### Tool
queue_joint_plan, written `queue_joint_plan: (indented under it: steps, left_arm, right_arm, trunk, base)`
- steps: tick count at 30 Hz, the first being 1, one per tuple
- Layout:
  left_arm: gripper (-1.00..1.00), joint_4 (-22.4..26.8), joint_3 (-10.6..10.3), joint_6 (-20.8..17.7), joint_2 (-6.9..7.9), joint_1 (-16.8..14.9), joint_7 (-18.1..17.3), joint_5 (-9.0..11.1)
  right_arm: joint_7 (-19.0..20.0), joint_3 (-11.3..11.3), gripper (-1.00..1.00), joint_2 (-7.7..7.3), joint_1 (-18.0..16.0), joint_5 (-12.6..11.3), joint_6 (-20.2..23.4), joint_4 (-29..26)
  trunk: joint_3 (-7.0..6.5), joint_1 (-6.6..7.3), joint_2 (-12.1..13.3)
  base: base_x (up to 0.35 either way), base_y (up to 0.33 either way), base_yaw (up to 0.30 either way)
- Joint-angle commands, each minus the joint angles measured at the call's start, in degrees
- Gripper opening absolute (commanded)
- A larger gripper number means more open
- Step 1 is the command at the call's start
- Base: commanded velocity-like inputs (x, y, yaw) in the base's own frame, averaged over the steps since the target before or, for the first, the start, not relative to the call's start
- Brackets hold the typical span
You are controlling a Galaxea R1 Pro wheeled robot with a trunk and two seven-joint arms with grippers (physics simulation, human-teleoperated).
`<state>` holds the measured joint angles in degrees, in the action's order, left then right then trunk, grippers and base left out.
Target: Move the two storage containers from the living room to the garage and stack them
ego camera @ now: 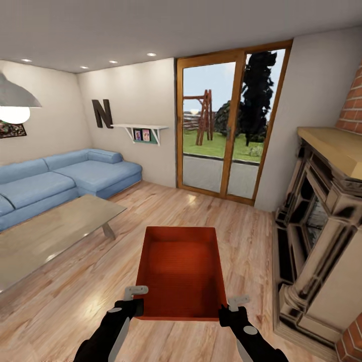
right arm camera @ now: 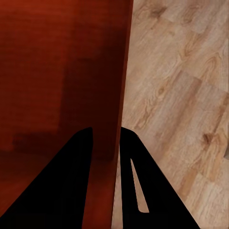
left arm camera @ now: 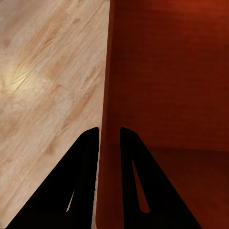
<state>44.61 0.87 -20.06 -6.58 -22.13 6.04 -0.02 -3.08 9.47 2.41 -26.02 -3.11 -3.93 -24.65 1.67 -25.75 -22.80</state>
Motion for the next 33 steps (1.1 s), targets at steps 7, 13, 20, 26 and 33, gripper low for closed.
queue_joint_plan:
  steps: [7, 13, 20, 26, 33]
  left_arm:
    - [-1.00, 0.04, 0.44, -0.50, -0.01, -0.02, 0.47, -1.39]
    - [-1.00, 0.04, 0.44, -0.48, -0.01, -0.02, 0.47, -1.39]
    - [-1.00, 0.04, 0.44, -0.50, -0.01, -0.02, 0.47, -1.39]
    - [-1.00, 0.04, 0.44, -0.49, -0.01, -0.02, 0.47, -1.39]
    - [-1.00, 0.04, 0.44, -0.47, -0.01, -0.02, 0.47, -1.39]
  right_arm:
    - [-0.17, 0.02, -1.00, -0.04, -0.09, -0.10, -0.20, -0.22]
    - [-0.17, 0.02, -1.00, -0.04, -0.09, -0.10, -0.20, -0.22]
    - [-0.17, 0.02, -1.00, -0.04, -0.09, -0.13, -0.20, -0.22]
    - [-0.17, 0.02, -1.00, -0.04, -0.09, -0.13, -0.20, -0.21]
    - [-0.17, 0.02, -1.00, -0.04, -0.09, -0.14, -0.20, -0.20]
  trunk:
    - [-0.37, -0.03, -0.12]
    - [-0.80, -0.03, -0.12]
    - [-1.29, -0.03, -0.12]
    - [-1.72, -0.03, -0.12]
    - [-2.20, -0.03, -0.12]
  base:
    - [0.000, 0.000, 0.215]
    - [0.000, 0.000, 0.215]
    - [0.000, 0.000, 0.215]
    - [0.000, 0.000, 0.215]
    - [0.000, 0.000, 0.217]
